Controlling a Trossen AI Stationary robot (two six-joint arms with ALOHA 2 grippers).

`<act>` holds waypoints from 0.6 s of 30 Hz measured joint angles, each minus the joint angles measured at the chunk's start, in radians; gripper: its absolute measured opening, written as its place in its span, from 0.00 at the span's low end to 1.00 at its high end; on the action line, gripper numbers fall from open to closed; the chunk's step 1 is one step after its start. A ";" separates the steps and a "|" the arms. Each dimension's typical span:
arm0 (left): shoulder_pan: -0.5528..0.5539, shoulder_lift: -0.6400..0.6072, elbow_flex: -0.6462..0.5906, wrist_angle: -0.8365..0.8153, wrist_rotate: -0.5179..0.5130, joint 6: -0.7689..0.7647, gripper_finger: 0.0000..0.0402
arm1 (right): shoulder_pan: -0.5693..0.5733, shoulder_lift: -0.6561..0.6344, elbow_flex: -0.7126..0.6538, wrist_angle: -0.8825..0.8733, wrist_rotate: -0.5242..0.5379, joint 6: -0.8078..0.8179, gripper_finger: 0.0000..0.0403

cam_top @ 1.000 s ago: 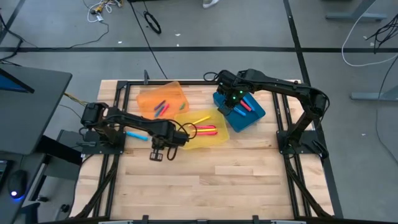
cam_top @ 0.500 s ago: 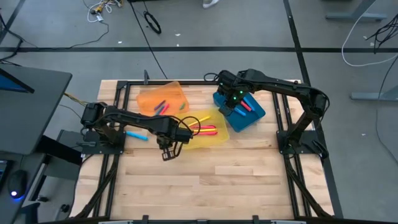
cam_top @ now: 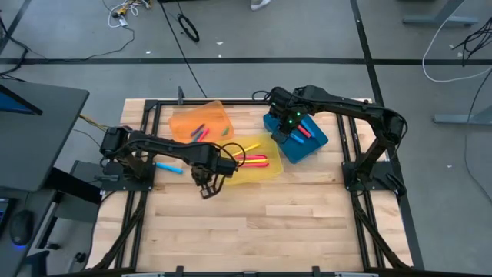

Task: Pick & Place Markers
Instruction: Put the blue large highlighter into the blue bin

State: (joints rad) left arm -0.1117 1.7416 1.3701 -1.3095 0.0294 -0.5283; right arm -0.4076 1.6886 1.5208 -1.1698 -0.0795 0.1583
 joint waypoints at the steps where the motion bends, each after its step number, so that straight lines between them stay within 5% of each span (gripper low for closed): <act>1: -0.007 0.000 0.000 -0.025 0.013 0.045 0.02 | 0.000 0.000 0.000 0.000 0.000 -0.001 0.22; 9: -0.059 0.000 -0.002 -0.141 -0.003 0.279 0.23 | 0.000 0.000 0.000 0.011 0.000 -0.010 0.22; 18: -0.034 0.042 -0.130 -0.119 0.004 0.322 0.57 | 0.000 0.000 0.000 0.011 -0.001 0.002 0.22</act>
State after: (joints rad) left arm -0.1459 1.7832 1.2398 -1.4281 0.0335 -0.2067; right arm -0.4076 1.6886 1.5208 -1.1585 -0.0805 0.1601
